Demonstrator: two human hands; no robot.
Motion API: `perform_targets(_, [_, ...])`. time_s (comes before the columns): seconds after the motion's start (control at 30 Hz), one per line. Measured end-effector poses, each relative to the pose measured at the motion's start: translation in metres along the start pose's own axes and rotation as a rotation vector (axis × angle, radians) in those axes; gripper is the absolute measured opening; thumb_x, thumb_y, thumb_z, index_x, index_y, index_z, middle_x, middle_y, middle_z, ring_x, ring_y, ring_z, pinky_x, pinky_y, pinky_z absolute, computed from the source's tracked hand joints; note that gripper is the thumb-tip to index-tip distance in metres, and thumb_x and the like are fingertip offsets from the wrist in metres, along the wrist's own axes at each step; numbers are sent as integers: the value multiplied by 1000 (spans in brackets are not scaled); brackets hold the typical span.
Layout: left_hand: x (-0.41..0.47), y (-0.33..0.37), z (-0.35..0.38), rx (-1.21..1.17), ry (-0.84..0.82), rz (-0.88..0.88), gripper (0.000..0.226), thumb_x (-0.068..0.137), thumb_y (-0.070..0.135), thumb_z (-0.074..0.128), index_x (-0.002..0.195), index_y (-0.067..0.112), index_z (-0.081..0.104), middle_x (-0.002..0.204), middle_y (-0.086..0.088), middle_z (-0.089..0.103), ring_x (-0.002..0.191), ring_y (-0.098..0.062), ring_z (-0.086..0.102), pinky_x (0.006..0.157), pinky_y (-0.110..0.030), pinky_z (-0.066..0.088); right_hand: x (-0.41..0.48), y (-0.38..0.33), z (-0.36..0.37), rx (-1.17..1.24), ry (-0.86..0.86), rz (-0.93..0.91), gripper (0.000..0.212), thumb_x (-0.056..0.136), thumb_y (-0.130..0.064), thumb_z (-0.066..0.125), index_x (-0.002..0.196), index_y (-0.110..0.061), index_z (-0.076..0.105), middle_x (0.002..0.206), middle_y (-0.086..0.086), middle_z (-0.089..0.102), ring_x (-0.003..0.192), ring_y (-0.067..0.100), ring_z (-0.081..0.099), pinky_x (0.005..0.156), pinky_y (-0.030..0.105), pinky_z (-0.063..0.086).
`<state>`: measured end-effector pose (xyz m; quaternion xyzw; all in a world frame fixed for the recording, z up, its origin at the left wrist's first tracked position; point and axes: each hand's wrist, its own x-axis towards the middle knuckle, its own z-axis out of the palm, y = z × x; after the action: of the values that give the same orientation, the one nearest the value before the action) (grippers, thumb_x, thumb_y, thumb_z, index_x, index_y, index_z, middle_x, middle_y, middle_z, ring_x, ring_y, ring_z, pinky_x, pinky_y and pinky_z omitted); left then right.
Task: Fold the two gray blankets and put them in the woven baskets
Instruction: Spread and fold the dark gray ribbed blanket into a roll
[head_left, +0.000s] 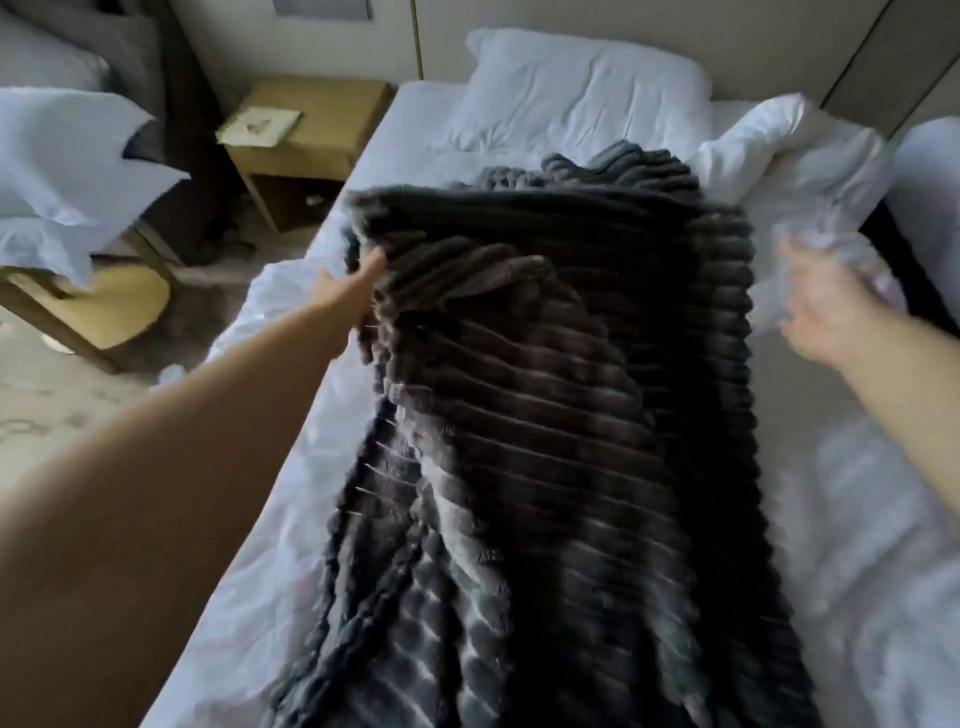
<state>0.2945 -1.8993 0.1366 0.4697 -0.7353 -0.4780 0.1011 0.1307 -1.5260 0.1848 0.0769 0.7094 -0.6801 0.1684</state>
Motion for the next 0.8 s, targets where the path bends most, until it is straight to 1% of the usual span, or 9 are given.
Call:
perform_targets(0.03, [0, -20, 5, 58, -55, -38, 87, 79, 71, 54, 144, 16, 35, 130, -9, 53, 96, -22, 51, 68, -29, 42, 2, 20, -3, -78, 15, 60, 29, 98, -36, 47, 115, -21, 64, 120, -6, 68, 112, 5, 61, 100, 26, 43])
perform_targets(0.1, [-3, -71, 19, 161, -134, -97, 81, 79, 68, 58, 135, 10, 47, 110, -10, 61, 88, -24, 53, 71, -30, 41, 12, 72, -25, -237, -10, 193, 47, 98, -33, 48, 141, -14, 44, 148, 5, 43, 138, 22, 37, 114, 37, 23])
perform_targets(0.23, [-29, -170, 50, 291, -247, -228, 48, 83, 57, 62, 88, 10, 67, 47, 2, 47, 45, -14, 41, 40, -20, 30, -6, 191, -69, -468, -7, 579, 56, 95, -30, 56, 143, -8, 39, 151, 15, 37, 138, 30, 35, 114, 44, 26])
perform_targets(0.37, [-69, -237, 88, 365, -412, -288, 46, 78, 57, 69, 72, 11, 68, 51, 3, 54, 48, -14, 48, 49, -24, 37, -42, 277, -79, -619, 41, 759, 49, 94, -27, 59, 136, -4, 47, 144, 20, 44, 130, 37, 43, 110, 47, 33])
perform_targets(0.53, [-97, -264, 111, 479, -442, -315, 44, 71, 57, 74, 89, 18, 68, 85, 0, 70, 80, -18, 66, 70, -28, 51, -68, 307, -23, -978, 155, 404, 47, 91, -18, 58, 136, -11, 46, 138, 15, 44, 118, 34, 51, 94, 39, 45])
perform_targets(0.6, [-101, -264, 107, 529, -507, -315, 33, 75, 55, 72, 77, 23, 65, 74, 5, 65, 72, -14, 62, 62, -25, 45, -75, 301, 12, -988, 132, 167, 42, 90, -14, 57, 131, -12, 50, 137, 12, 42, 117, 31, 51, 98, 39, 44])
perform_targets(0.67, [-103, -260, 96, 599, -485, -232, 31, 85, 46, 66, 66, 23, 58, 64, 4, 59, 69, -19, 60, 56, -26, 35, -80, 294, 49, -975, -36, 8, 34, 91, -13, 55, 124, -15, 55, 131, 5, 46, 113, 24, 53, 97, 35, 44])
perform_targets(0.73, [-105, -261, 77, 536, -267, -207, 21, 91, 31, 61, 81, 14, 67, 80, -9, 69, 84, -29, 64, 63, -28, 38, -84, 287, 87, -957, -250, -51, 27, 92, -14, 52, 117, -19, 58, 122, -2, 50, 110, 18, 53, 94, 32, 44])
perform_targets(0.8, [-103, -275, 48, 397, 52, -332, 22, 93, 18, 54, 106, 4, 67, 102, -24, 68, 97, -38, 63, 78, -35, 46, -86, 285, 124, -964, -416, -82, 22, 92, -14, 51, 112, -20, 61, 116, -4, 53, 103, 17, 54, 89, 30, 45])
